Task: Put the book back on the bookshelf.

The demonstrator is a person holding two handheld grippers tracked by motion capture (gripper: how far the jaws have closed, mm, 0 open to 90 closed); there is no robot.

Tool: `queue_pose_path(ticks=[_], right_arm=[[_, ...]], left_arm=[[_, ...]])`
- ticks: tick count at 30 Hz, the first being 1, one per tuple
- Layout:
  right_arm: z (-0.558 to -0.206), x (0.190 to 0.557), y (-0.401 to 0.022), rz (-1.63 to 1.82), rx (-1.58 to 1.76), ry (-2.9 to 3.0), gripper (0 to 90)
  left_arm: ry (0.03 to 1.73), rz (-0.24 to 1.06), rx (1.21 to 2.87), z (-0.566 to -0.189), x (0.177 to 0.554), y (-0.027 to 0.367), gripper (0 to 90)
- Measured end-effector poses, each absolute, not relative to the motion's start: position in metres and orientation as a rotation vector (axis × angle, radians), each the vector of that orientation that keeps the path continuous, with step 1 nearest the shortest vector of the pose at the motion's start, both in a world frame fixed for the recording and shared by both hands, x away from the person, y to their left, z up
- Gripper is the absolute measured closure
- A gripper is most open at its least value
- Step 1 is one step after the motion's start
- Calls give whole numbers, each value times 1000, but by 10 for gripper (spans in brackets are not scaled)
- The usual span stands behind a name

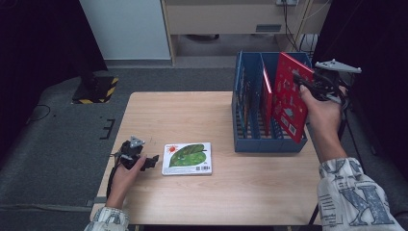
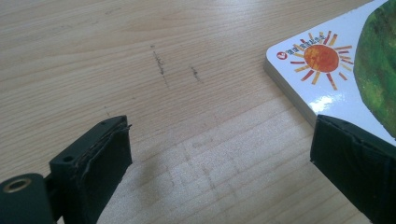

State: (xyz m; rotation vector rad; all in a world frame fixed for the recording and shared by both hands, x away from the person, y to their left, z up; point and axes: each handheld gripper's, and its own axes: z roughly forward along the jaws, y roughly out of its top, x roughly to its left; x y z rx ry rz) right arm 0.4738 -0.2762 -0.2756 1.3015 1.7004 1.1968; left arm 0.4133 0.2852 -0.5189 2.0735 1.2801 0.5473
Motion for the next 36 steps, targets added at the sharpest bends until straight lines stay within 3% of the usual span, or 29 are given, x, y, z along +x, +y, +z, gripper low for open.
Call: queue_pose_path(ticks=[36], right_arm=[[-295, 539, -249, 1106, 1406, 1661, 793]], left_arm=[[1269, 524, 2078, -522, 415, 280, 49]])
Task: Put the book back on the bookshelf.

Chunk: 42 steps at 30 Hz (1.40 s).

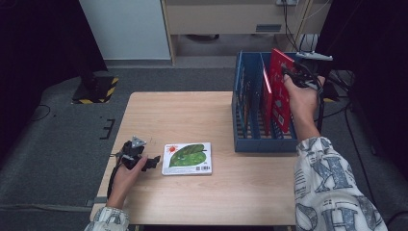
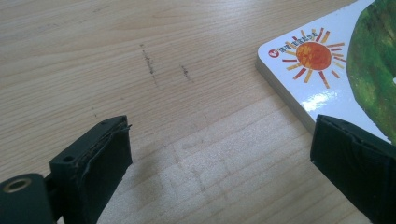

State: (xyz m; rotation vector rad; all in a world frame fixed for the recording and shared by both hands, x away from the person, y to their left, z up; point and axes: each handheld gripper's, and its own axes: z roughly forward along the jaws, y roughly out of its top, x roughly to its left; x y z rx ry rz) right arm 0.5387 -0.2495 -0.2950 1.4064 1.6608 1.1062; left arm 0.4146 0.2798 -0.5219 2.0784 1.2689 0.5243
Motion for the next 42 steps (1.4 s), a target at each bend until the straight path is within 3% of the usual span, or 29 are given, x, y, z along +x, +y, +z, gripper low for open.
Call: queue_pose_path(ticks=[42], right_arm=[[-341, 541, -241, 1064, 1452, 1632, 789]], left_arm=[[1250, 521, 2093, -521, 415, 278, 51]])
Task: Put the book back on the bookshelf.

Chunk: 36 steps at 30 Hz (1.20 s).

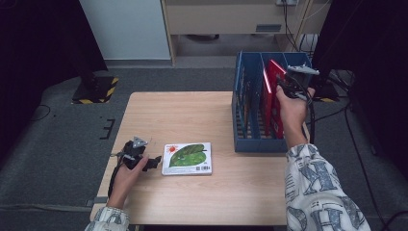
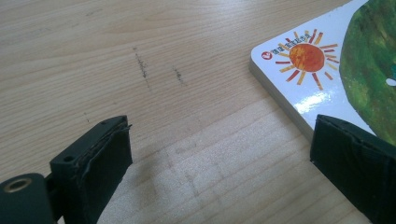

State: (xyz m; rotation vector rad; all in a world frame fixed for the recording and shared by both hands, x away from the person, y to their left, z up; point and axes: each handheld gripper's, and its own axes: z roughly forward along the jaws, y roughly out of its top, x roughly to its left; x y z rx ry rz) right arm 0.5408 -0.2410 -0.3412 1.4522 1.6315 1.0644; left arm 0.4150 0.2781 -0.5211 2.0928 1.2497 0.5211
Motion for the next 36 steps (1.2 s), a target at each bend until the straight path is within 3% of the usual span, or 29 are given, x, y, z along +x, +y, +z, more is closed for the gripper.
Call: queue_pose_path(ticks=[36], right_arm=[[-358, 494, -242, 1005, 1432, 1709, 759]], left_arm=[[1247, 529, 2100, -520, 415, 277, 51]])
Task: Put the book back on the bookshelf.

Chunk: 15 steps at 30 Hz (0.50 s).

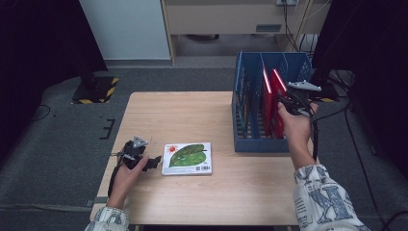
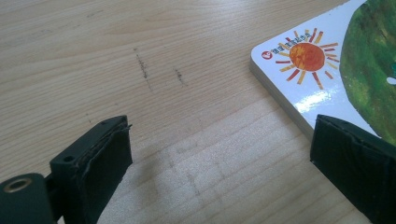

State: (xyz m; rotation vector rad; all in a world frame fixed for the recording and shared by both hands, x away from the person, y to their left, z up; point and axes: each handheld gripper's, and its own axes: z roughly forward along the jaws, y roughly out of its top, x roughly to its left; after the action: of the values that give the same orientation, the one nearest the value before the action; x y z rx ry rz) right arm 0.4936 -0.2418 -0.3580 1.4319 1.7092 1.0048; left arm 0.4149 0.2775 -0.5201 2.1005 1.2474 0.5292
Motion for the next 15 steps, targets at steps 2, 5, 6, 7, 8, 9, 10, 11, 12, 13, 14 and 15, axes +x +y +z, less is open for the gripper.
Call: queue_pose_path(ticks=[2, 5, 6, 7, 8, 9, 10, 11, 12, 13, 14, 15], right_arm=[[-358, 492, -242, 1007, 1433, 1712, 753], [-358, 492, -243, 1009, 1433, 1715, 741], [-358, 492, -243, 1014, 1434, 1717, 734], [-357, 492, -243, 1017, 1433, 1716, 724], [-357, 492, -243, 1019, 1434, 1714, 716], [-356, 492, -243, 1019, 1432, 1711, 707], [-356, 492, -244, 1024, 1429, 1710, 706], [-355, 492, -244, 1027, 1430, 1707, 699], [-354, 492, -244, 1025, 1425, 1710, 701], [-353, 493, -244, 1023, 1426, 1712, 703], [-352, 493, -244, 1022, 1423, 1712, 712], [-352, 493, -244, 1024, 1425, 1714, 716]], left_arm=[[1247, 529, 2102, -520, 415, 277, 51], [1247, 528, 2103, -521, 415, 277, 51], [1246, 528, 2103, -521, 415, 277, 51], [1247, 528, 2103, -520, 415, 277, 51], [1247, 528, 2102, -520, 415, 277, 51], [1247, 528, 2102, -520, 415, 277, 51], [1247, 529, 2102, -520, 415, 277, 51], [1247, 529, 2103, -520, 415, 277, 51], [1246, 528, 2104, -521, 415, 277, 50], [1245, 528, 2105, -521, 415, 277, 51], [1242, 528, 2110, -520, 415, 277, 51], [1242, 528, 2108, -520, 415, 277, 51]])
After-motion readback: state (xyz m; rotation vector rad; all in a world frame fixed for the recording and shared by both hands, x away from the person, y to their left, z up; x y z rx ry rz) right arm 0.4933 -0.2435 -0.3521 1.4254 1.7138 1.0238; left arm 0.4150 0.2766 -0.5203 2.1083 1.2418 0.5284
